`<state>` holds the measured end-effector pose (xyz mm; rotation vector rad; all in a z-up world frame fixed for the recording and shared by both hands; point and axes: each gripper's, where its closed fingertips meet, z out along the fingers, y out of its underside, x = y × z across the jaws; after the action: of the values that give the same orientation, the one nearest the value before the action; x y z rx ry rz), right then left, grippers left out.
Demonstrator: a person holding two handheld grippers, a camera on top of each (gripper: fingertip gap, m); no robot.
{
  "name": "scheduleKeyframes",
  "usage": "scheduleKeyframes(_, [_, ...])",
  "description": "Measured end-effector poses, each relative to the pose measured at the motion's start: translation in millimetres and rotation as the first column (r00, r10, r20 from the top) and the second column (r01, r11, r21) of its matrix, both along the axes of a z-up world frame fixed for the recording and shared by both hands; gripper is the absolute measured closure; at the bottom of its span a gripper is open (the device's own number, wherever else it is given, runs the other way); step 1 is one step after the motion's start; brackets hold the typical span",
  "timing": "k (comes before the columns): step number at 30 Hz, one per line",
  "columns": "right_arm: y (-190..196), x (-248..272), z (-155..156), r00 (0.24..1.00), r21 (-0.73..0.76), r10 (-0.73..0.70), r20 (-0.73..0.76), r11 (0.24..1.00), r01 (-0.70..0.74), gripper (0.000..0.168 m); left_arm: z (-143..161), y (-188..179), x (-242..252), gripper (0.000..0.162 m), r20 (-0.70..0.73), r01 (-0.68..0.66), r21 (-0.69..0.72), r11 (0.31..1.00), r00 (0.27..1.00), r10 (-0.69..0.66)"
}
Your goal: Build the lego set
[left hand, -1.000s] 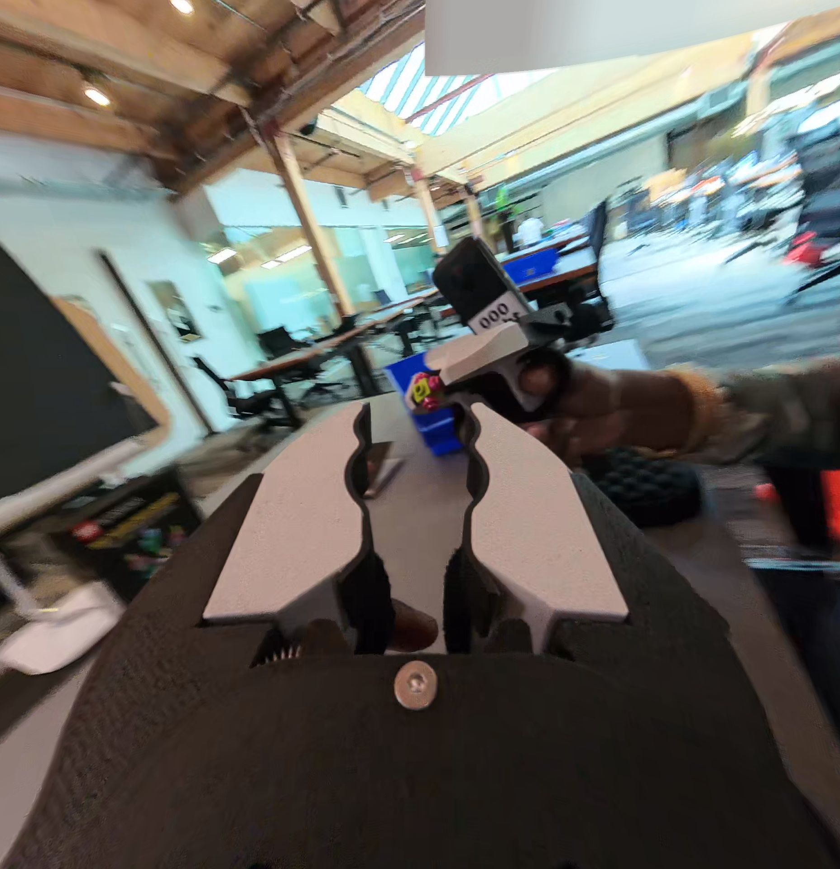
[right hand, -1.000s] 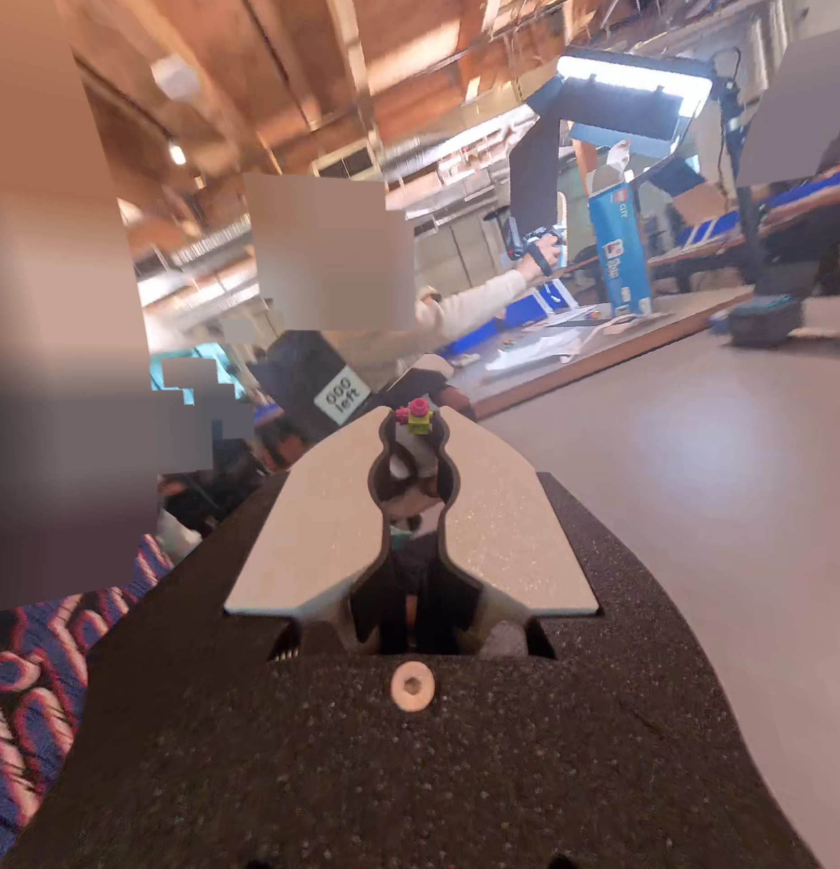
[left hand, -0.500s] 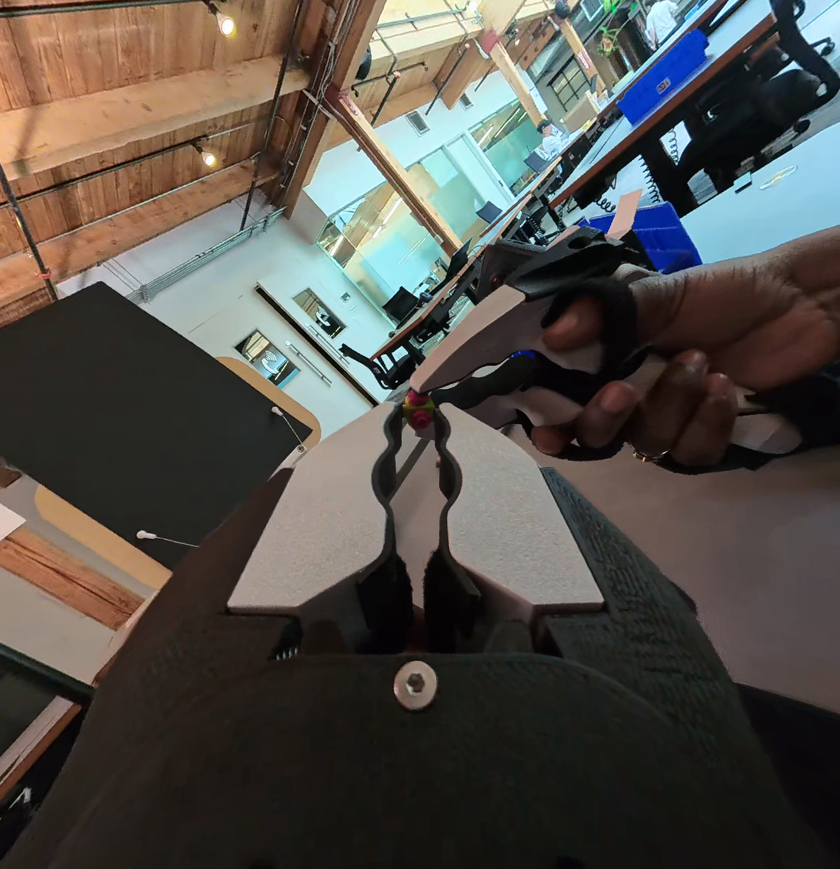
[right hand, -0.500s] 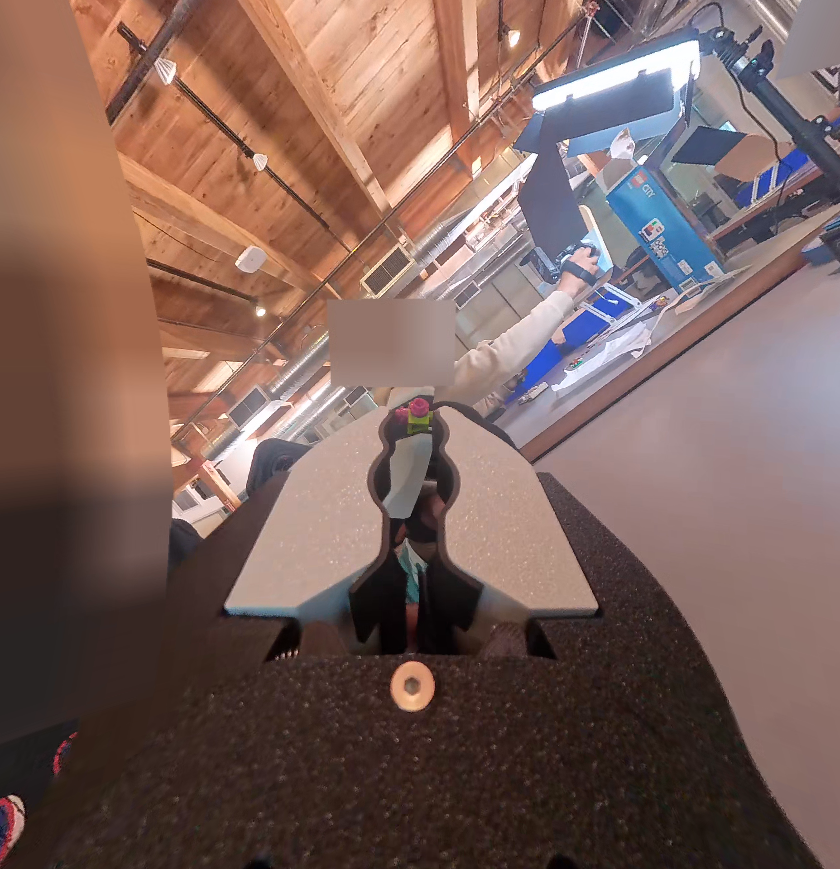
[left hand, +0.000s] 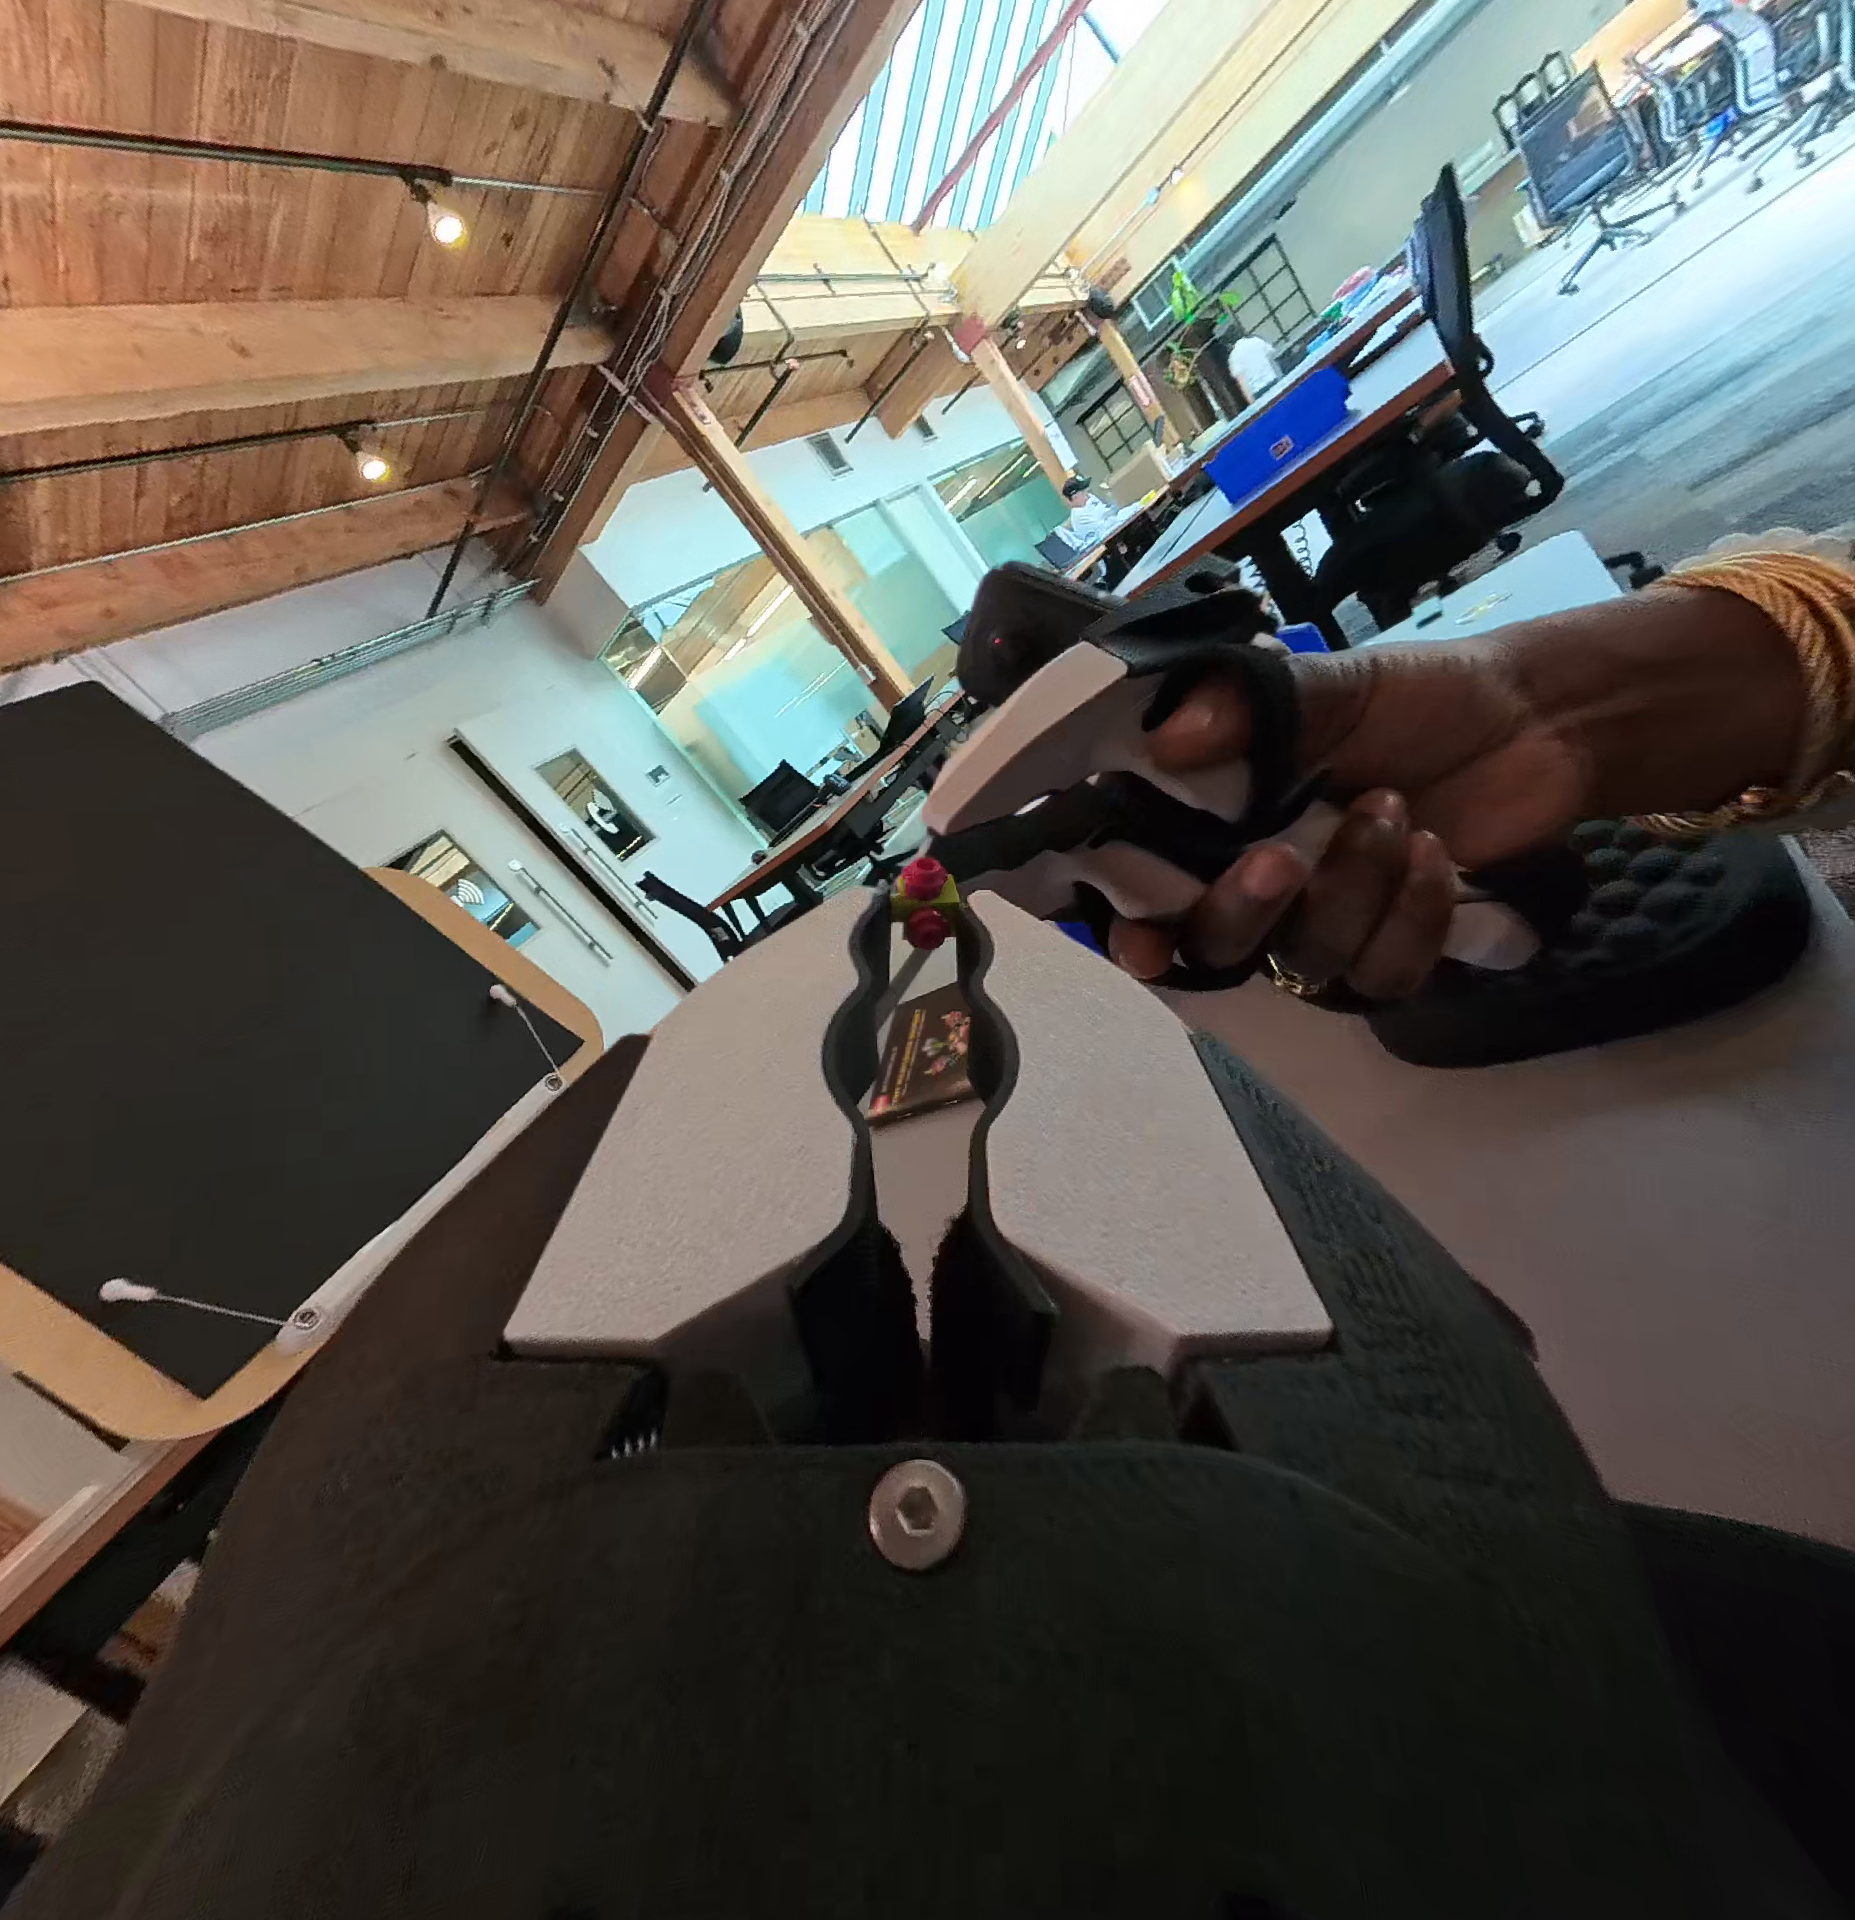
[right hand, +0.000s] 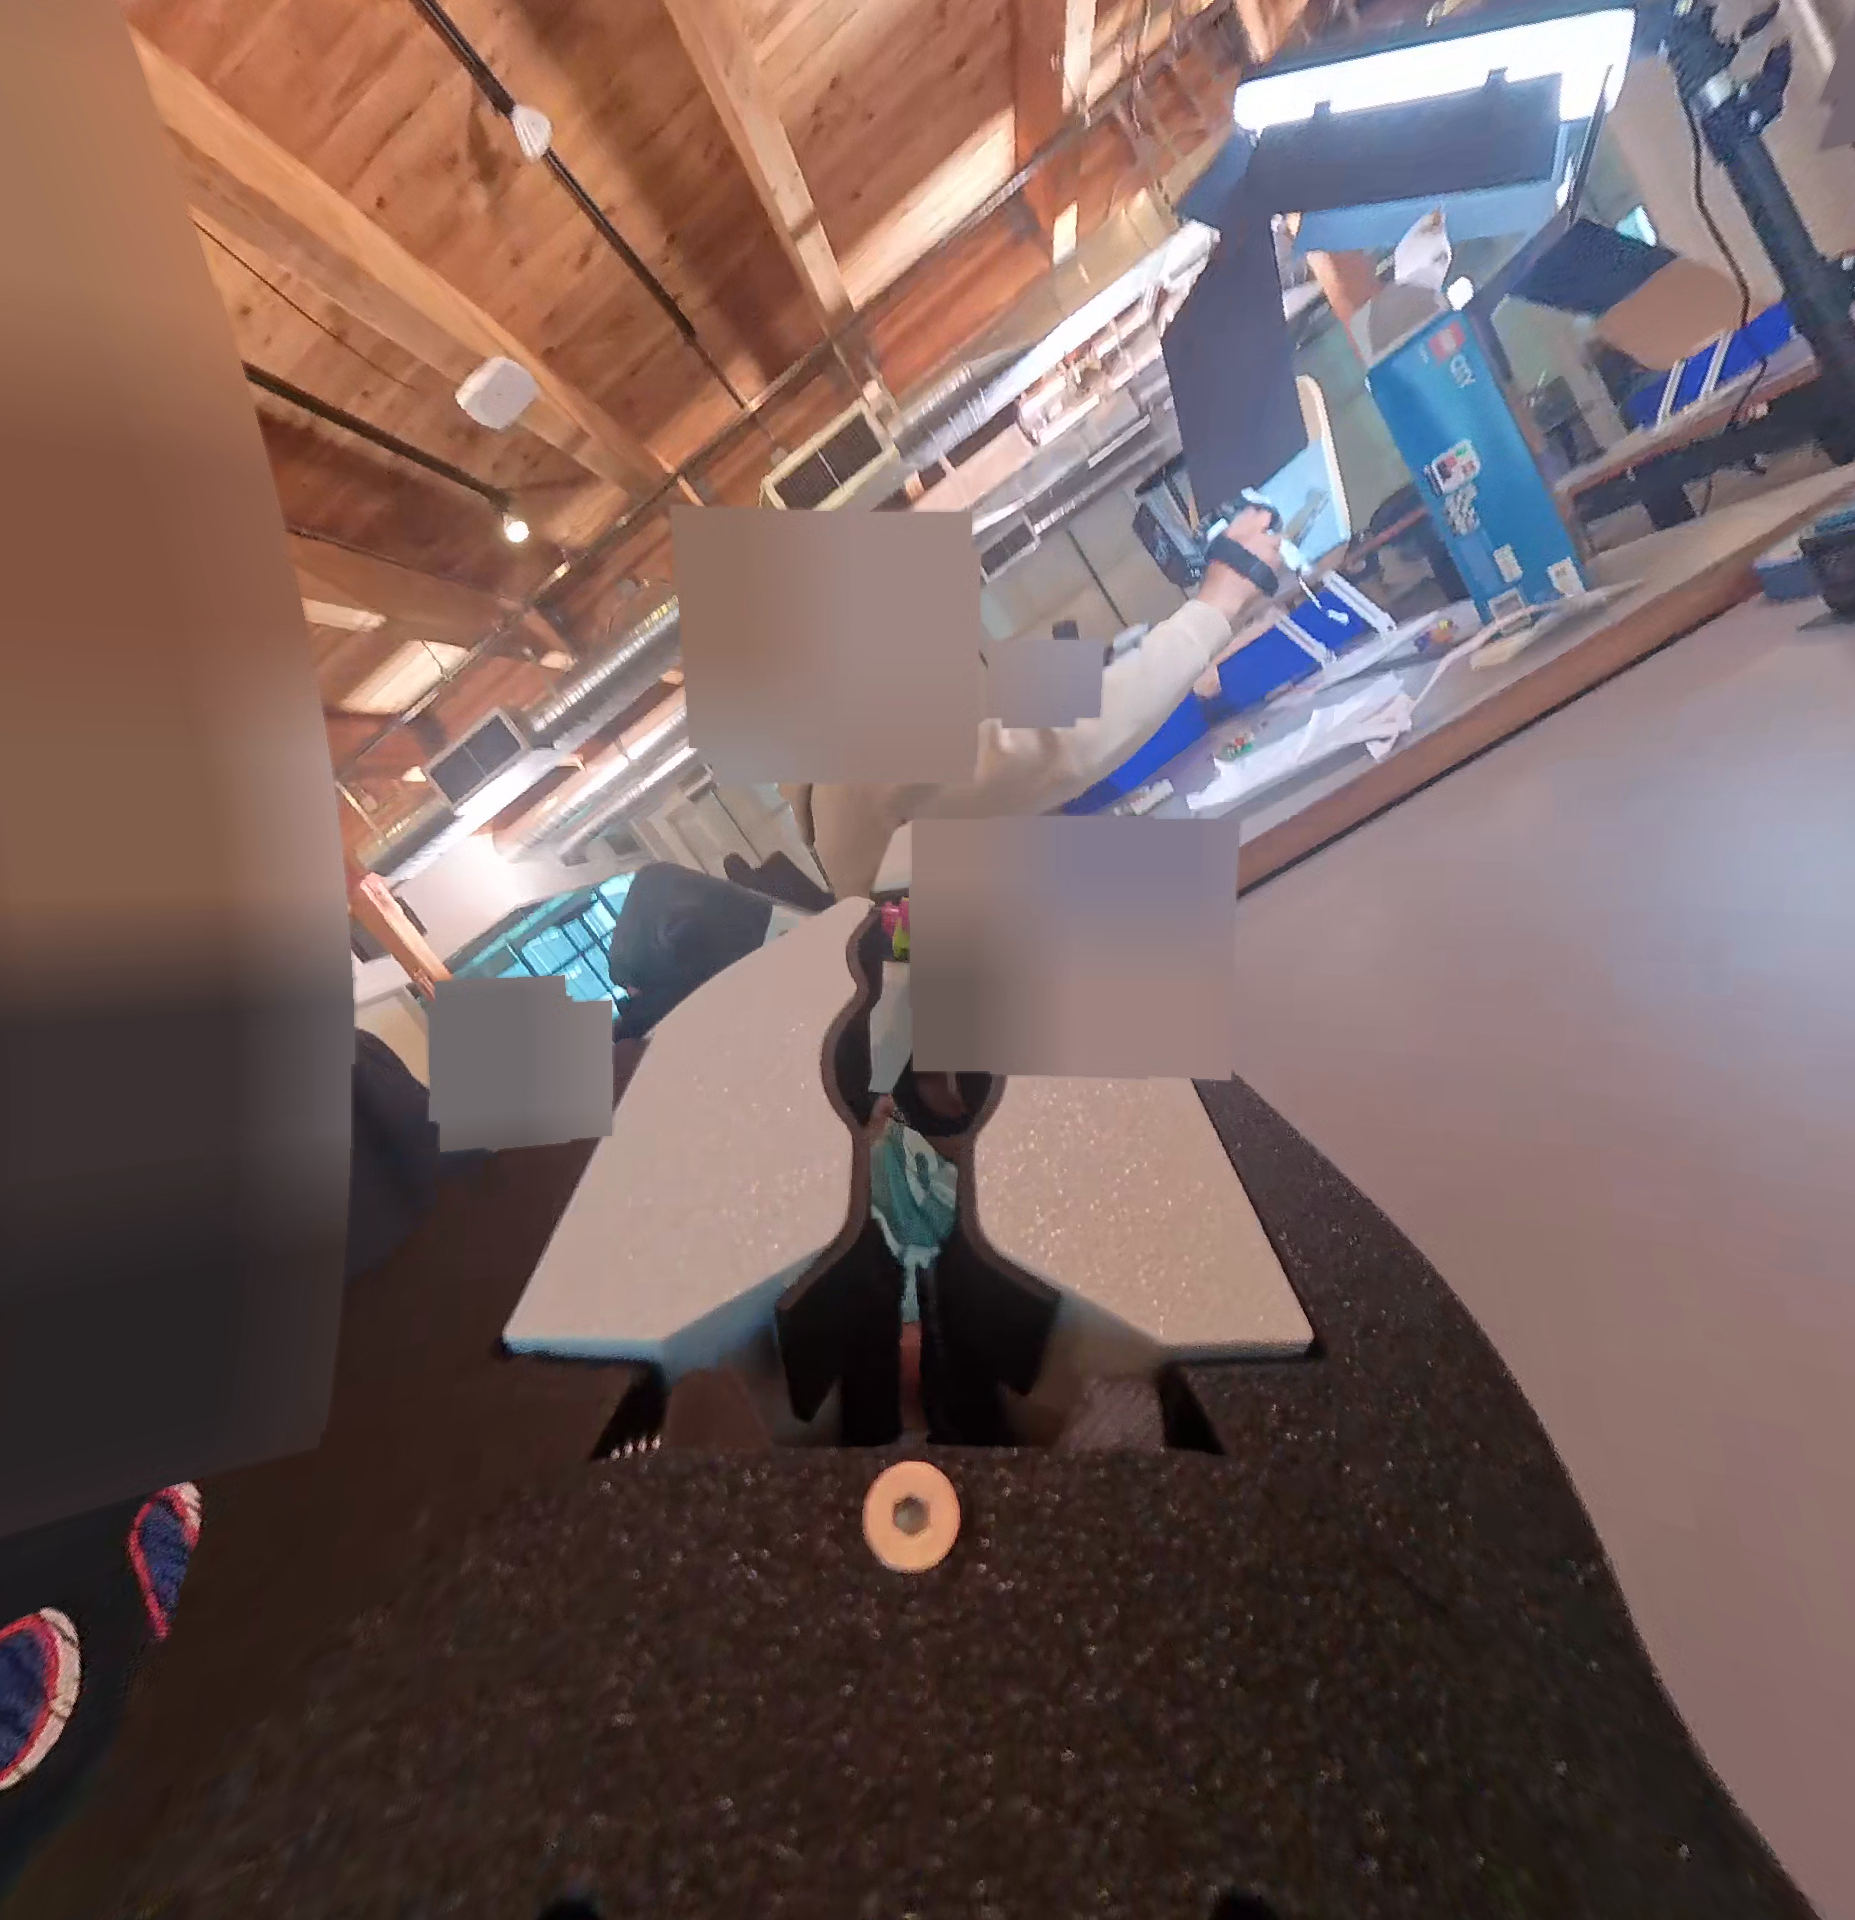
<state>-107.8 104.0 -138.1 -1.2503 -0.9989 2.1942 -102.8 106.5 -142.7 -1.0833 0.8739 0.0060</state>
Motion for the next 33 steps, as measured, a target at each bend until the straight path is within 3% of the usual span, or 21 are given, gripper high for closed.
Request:
scheduleKeyframes(16, [-8, 0, -7, 0.996, 0.039, 0.07, 0.05, 0.997, -0.072, 0.161, -6, -4, 7, 0.151, -0.071, 0.035, -0.023, 0.999, 0.997, -0.037])
scheduleKeyframes(20, [-10, 3, -8, 1.0, 0.207, 0.006, 0.012, 0.978, -0.008, 0.162, -8, -6, 9, 0.151, -0.058, 0.069, -0.07, 0.995, 0.996, -0.073])
scheduleKeyframes(22, [-5, 1, -11, 0.991, 0.41, -0.129, -0.023, 0.903, 0.127, 0.162, -12, -2, 7, 0.151, -0.068, 0.038, -0.107, 0.994, 0.997, -0.046])
scheduleKeyframes(25, [-2, 1, -9, 0.93, 0.716, -0.326, -0.169, 0.608, 0.343, 0.162, -14, 2, 6, 0.151, -0.03, 0.041, -0.152, 0.987, 0.998, -0.046])
scheduleKeyframes(27, [-2, 2, -8, 0.888, 0.825, -0.388, -0.248, 0.395, 0.403, 0.162, -16, 2, 7, 0.151, -0.004, 0.066, -0.186, 0.98, 0.998, -0.067])
scheduleKeyframes(28, [-3, 2, -7, 0.881, 0.833, -0.394, -0.261, 0.369, 0.412, 0.162, -15, 1, 7, 0.151, -0.001, 0.071, -0.186, 0.98, 0.997, -0.072])
scheduleKeyframes(33, [2, 15, 4, 0.891, 0.702, -0.377, -0.253, 0.562, 0.438, 0.162, -14, 1, 7, 0.151, -0.027, 0.045, -0.168, 0.985, 0.998, -0.05])
